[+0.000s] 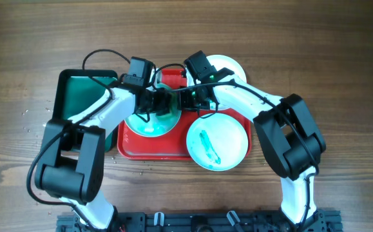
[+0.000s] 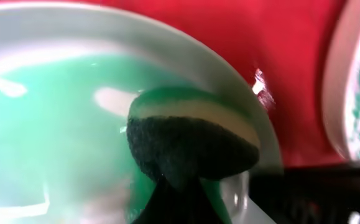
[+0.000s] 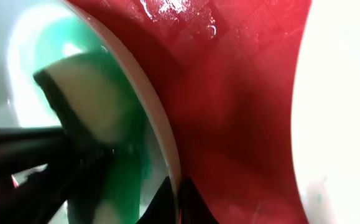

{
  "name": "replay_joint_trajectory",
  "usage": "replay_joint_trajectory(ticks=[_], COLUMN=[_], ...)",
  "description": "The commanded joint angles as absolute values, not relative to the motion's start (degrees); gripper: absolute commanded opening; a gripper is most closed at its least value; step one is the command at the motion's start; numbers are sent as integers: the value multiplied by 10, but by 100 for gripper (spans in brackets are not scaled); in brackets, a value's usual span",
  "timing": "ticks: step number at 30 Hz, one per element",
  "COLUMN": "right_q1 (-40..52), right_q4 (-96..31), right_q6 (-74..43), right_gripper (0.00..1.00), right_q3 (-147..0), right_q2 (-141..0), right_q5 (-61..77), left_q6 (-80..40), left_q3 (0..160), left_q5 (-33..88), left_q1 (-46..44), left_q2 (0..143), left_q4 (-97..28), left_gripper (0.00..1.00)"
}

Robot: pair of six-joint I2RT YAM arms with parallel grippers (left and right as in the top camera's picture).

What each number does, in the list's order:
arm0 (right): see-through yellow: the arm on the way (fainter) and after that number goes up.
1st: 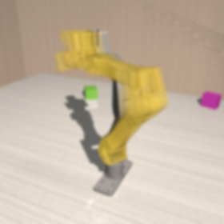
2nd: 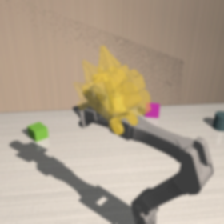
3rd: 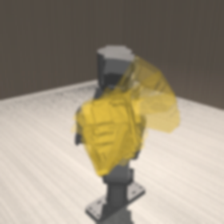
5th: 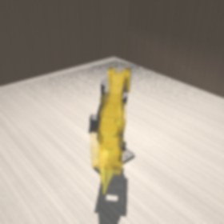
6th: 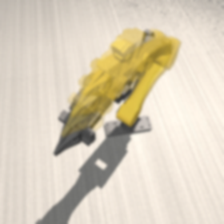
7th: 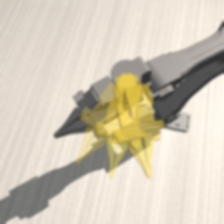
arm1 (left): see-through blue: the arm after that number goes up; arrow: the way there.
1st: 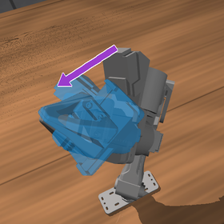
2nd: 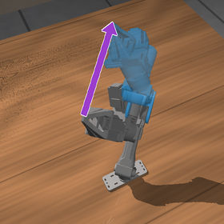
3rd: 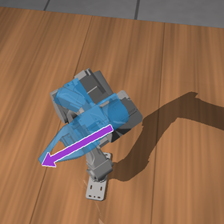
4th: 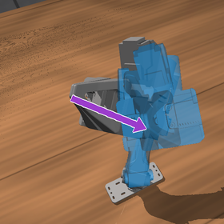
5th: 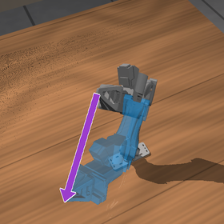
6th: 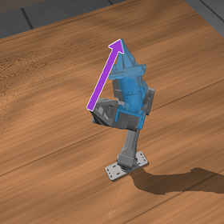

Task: Clean dirty plates on tray and stack at the side
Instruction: 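Scrub the left plate with the sponge while right gripper holds its rim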

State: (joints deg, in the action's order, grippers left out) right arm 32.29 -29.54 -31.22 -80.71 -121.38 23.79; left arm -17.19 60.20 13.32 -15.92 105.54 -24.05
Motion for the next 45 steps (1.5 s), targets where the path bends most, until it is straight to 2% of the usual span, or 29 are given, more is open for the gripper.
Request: replay_joint_trajectory(ticks=[1, 4, 7, 9, 16, 20, 24, 31, 33, 36, 38, 41, 45], right_q1=[322, 322, 322, 322, 322, 322, 322, 322, 322, 322, 322, 322, 322], right_q4=[-294, -292, -291, -291, -291, -291, -291, -289, -289, -289, -289, -289, -288], right_q6=[-314, -314, -314, -314, -314, -314, -314, -314, -314, -314, -314, -314, -314], right_gripper=[4, 4, 4, 4, 4, 4, 4, 4, 4, 4, 4, 4, 4], right_q3=[-801, -801, -801, -801, -801, -801, -801, -801, -801, -801, -801, -801, -801], right_q2=[-1207, -1207, -1207, -1207, -1207, -1207, -1207, -1207, -1207, -1207, -1207, -1207, -1207], right_q5=[242, 240, 240, 240, 240, 240, 240, 240, 240, 240, 240, 240, 240], left_q6=[-275, -361, -407, -406, -105, -85, -157, -299, -310, -326, -333, -319, -105], left_q3=[592, 592, 592, 592, 592, 592, 592, 592, 592, 592, 592, 592, 592], left_q5=[-139, -228, -216, -131, 335, 355, 241, -145, -194, -204, -168, -28, 261], left_q1=[-159, -159, -159, -159, -159, -161, -172, -158, -150, -147, -149, -150, -150], left_q2=[1078, 1078, 1078, 1078, 1078, 1078, 1086, 1088, 1088, 1088, 1088, 1088, 1088], left_q4=[-249, -279, -318, -364, -399, -370, -311, -232, -242, -284, -328, -395, -397], left_gripper=[4, 4, 4, 4, 4, 4, 4, 4, 4, 4, 4, 4, 4])
